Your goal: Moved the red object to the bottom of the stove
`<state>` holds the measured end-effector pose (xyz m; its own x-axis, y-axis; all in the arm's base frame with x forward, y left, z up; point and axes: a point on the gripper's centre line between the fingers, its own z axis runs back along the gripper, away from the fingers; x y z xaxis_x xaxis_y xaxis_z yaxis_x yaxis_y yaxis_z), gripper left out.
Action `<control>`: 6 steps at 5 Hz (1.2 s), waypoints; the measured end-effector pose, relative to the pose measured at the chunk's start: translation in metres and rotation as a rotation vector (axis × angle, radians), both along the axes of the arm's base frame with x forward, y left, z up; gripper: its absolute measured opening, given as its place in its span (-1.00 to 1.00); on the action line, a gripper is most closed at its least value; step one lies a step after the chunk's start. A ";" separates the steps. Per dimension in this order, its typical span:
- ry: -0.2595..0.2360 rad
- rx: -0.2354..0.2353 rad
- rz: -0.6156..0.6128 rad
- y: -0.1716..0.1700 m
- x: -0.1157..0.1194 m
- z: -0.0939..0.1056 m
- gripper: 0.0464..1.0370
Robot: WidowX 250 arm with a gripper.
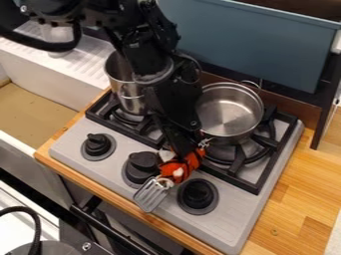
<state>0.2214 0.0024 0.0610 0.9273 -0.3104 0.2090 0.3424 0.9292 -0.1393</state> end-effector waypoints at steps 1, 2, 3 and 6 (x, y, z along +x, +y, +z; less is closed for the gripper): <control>-0.008 0.010 -0.001 0.004 0.002 0.001 -0.94; -0.018 0.040 0.005 0.006 0.004 0.001 -0.64; -0.021 0.037 0.021 0.005 0.007 0.003 -0.13; -0.016 -0.002 0.044 0.017 0.015 0.021 0.92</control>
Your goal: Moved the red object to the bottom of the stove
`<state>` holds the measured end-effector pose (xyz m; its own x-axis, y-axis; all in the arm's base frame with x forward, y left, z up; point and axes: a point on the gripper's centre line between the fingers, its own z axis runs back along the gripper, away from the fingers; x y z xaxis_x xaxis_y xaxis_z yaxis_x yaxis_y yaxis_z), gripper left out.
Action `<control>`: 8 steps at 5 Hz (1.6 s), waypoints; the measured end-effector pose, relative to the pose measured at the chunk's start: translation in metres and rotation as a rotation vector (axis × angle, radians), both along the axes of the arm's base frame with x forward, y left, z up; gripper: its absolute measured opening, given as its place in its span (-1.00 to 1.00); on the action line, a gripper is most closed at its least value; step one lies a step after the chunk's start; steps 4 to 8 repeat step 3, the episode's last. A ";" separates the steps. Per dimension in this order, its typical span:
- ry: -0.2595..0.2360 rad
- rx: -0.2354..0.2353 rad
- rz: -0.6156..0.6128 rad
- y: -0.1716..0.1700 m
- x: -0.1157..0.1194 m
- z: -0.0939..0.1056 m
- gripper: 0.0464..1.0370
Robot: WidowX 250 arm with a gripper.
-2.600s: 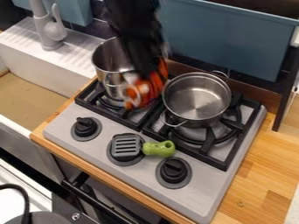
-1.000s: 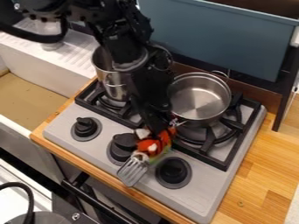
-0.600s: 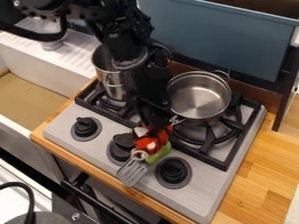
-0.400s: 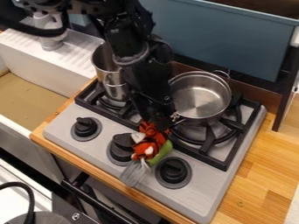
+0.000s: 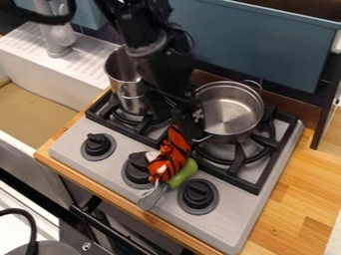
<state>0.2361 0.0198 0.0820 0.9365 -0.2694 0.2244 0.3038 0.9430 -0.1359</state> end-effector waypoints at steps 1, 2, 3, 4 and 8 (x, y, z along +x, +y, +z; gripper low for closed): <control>-0.025 -0.036 0.040 0.010 0.008 0.014 0.92; -0.040 -0.040 0.110 0.024 0.023 0.024 0.92; -0.047 -0.022 0.183 0.031 0.037 0.023 0.92; -0.047 -0.022 0.183 0.031 0.037 0.023 0.92; -0.047 -0.022 0.183 0.031 0.037 0.023 0.92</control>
